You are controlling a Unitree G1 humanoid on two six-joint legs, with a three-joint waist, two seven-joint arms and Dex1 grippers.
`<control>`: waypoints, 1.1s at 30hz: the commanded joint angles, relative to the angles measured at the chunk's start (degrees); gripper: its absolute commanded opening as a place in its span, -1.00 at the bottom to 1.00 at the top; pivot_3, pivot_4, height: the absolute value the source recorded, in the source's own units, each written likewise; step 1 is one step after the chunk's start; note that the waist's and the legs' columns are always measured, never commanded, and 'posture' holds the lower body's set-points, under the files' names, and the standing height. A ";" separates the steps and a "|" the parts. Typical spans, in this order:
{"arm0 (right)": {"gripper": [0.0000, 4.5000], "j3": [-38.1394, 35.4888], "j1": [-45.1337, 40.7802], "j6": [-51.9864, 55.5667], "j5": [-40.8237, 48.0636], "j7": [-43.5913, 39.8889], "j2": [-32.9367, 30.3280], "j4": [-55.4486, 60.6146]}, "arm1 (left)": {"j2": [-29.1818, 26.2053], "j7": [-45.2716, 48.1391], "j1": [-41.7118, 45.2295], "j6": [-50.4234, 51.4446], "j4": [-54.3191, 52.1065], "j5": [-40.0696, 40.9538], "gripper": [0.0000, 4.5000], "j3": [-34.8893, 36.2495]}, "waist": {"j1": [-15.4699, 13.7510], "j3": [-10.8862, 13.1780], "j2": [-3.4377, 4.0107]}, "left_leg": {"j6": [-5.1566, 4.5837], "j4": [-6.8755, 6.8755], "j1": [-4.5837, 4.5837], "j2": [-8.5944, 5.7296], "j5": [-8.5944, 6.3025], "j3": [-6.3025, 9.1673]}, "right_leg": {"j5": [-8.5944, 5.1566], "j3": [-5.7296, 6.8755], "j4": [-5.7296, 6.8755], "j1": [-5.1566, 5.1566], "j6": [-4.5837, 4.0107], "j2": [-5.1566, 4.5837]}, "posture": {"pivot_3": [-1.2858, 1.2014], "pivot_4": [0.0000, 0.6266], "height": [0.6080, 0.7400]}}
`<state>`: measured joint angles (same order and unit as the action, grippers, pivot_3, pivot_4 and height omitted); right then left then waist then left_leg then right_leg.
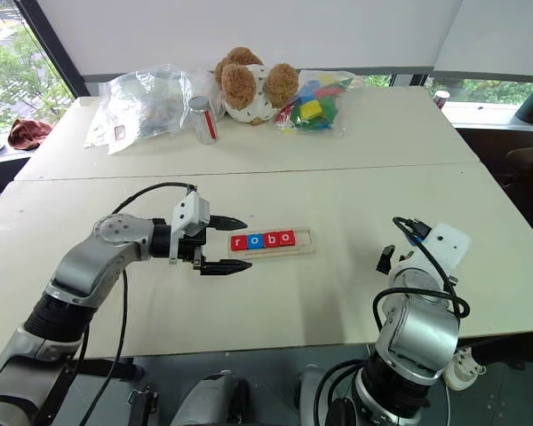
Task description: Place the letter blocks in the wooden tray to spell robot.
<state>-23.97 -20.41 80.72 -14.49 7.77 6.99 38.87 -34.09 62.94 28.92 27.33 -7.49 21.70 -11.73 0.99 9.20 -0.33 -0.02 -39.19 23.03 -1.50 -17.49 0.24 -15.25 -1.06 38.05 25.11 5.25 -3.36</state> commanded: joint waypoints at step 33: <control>0.19 -14.03 -13.96 -25.28 13.79 24.00 1.52 -36.20 | -0.18 -6.02 -4.73 1.03 -6.23 0.16 1.00 1.28 | 0.23 -0.11 -0.19 | -0.08 0.08 -0.69 0.05 -0.05 0.03 | 0.00 -0.02 -0.27 -0.79 -0.01 -0.16 | 0.03 -0.52 1.00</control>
<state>-37.35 -35.85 54.19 -1.77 31.21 7.62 4.76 -34.11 57.18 24.31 28.39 -11.92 21.72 -11.58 1.21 9.09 -0.52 -0.10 -39.10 22.34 -1.44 -17.54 0.28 -15.25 -1.07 37.78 24.32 5.24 -3.51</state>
